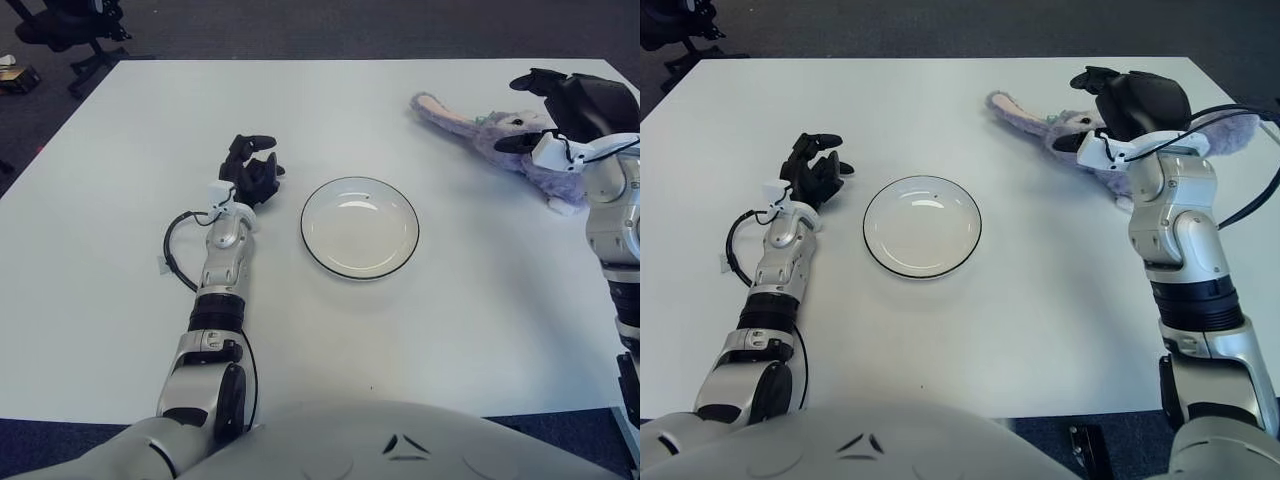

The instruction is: Put the doll into the plate.

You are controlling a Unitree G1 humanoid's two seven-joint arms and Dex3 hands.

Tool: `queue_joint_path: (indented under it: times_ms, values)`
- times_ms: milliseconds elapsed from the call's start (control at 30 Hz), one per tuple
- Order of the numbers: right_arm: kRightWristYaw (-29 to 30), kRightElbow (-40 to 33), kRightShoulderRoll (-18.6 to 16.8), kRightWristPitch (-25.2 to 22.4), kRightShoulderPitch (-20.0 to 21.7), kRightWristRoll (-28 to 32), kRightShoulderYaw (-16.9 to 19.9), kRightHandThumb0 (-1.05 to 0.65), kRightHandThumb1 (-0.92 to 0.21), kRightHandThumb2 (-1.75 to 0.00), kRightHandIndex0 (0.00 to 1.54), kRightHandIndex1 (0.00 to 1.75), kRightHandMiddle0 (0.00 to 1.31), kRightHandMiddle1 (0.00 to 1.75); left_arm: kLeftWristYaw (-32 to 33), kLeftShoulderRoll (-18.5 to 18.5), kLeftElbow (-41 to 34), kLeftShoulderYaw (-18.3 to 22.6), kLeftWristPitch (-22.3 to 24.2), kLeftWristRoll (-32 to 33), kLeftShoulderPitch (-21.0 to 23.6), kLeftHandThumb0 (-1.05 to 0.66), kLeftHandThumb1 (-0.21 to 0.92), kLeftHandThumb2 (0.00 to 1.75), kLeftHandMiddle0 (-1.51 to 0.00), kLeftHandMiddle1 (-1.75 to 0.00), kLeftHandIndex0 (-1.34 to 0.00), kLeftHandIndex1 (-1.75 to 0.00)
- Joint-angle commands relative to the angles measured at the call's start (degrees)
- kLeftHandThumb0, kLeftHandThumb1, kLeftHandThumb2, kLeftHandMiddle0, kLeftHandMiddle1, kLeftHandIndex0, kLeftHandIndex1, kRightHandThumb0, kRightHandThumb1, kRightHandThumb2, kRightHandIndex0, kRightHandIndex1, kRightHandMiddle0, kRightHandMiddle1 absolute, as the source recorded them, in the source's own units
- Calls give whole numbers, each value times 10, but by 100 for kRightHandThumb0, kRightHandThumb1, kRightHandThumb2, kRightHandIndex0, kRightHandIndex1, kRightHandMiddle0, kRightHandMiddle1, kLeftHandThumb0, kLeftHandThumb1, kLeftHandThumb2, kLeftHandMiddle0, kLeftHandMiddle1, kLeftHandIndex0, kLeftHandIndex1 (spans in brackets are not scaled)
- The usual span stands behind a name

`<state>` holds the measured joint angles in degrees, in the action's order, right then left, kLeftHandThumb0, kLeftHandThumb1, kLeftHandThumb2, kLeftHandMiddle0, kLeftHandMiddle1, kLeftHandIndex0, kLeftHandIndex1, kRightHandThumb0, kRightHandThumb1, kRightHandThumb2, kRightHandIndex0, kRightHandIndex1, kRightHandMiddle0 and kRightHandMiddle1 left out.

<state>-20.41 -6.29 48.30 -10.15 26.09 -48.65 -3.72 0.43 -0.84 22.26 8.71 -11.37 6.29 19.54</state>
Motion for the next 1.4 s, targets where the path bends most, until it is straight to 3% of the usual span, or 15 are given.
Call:
queue_joint_path:
  times_ms: [0, 100, 233, 600, 733, 1067, 1167, 1367]
  values:
    - [-9, 15, 16, 6, 13, -13, -7, -79, -92, -27, 42, 0, 40, 6, 4, 3, 7, -2, 9, -3, -20, -1, 63, 75, -53, -160, -46, -135]
    - [-10, 17, 17, 7, 15, -13, -8, -79, -92, -28, 42, 0, 40, 6, 4, 3, 7, -2, 9, -3, -20, -1, 63, 75, -53, -160, -46, -134]
    - [-24, 70, 35, 19, 42, -34, -31, -84, -92, -34, 40, 0, 37, 4, 5, 3, 3, -2, 10, -3, -23, -1, 63, 75, -54, -160, -46, -134]
    - [-34, 82, 37, 22, 52, -40, -40, -88, -92, -37, 39, 0, 35, 2, 5, 3, -1, -3, 13, -4, -24, -1, 63, 75, -54, -160, -46, -134]
    - [-13, 172, 20, 29, 105, -67, -79, -89, -92, -38, 39, 0, 35, 2, 1, -1, 2, 0, 14, 0, -23, -1, 63, 75, -54, -160, -46, -134]
    - [10, 215, 4, 16, 134, -80, -101, -91, -92, -39, 40, 0, 33, 1, -10, -6, 11, 7, 15, 8, -20, -1, 63, 75, -54, -160, -45, -135]
    - [63, 300, -29, -2, 174, -99, -121, -92, -92, -40, 40, 0, 33, 0, -21, -13, 25, 14, 12, 16, -13, -1, 65, 72, -55, -157, -44, -135]
    - [94, 357, -42, -4, 201, -97, -136, -93, -92, -43, 40, 0, 32, 0, -26, -17, 38, 18, 4, 19, -8, -1, 66, 70, -57, -155, -43, -136]
